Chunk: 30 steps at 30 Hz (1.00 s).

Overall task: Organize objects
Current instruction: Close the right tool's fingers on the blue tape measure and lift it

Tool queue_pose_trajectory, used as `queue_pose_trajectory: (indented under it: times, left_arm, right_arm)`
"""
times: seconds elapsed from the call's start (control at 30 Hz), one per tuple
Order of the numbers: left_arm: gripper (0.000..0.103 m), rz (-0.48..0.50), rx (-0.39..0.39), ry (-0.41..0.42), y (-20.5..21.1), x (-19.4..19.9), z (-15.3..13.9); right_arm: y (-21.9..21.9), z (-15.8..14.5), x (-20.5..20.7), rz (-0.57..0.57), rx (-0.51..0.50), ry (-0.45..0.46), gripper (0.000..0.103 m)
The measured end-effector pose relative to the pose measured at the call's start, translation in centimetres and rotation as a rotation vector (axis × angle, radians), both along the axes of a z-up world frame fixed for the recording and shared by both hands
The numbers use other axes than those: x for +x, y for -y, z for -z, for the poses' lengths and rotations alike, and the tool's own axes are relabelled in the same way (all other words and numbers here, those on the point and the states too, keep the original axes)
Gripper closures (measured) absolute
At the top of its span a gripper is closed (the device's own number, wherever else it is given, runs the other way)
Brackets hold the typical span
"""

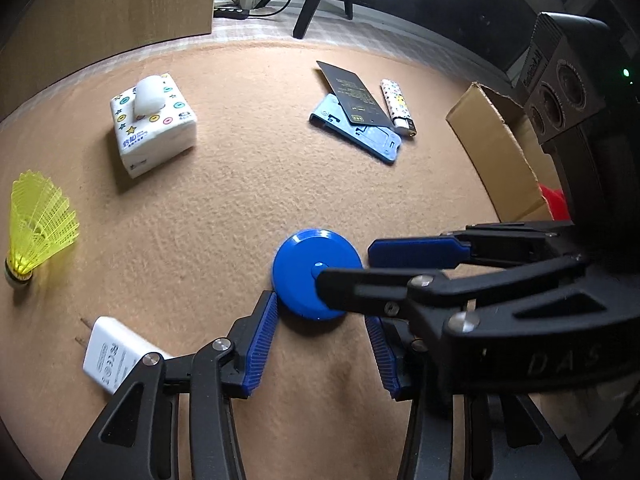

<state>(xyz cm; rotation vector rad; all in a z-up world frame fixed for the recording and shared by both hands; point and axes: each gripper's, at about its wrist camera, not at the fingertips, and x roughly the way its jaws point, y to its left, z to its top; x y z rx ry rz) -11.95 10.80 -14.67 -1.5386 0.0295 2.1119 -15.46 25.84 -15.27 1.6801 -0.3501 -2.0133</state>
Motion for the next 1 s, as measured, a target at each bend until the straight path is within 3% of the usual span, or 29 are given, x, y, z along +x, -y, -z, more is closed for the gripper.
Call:
queue_pose_trajectory:
  times: [0.53, 0.8, 1.0]
  left_arm:
    - [0.056, -0.031, 0.026, -0.013, -0.1, 0.1, -0.3]
    - [0.057, -0.003, 0.036, -0.059, -2.4, 1.1, -2.9]
    - [0.057, 0.057, 0.057, -0.101, -5.9, 2.1, -5.3]
  right_arm:
    - [0.1, -0.4, 0.3, 0.01, 0.01, -0.012, 0.065]
    - [-2.5, -3.1, 1.6, 0.06, 0.001, -0.064, 0.065]
    - [-6.7, -5.6, 3.2, 0.151, -0.018, -0.114, 0.065]
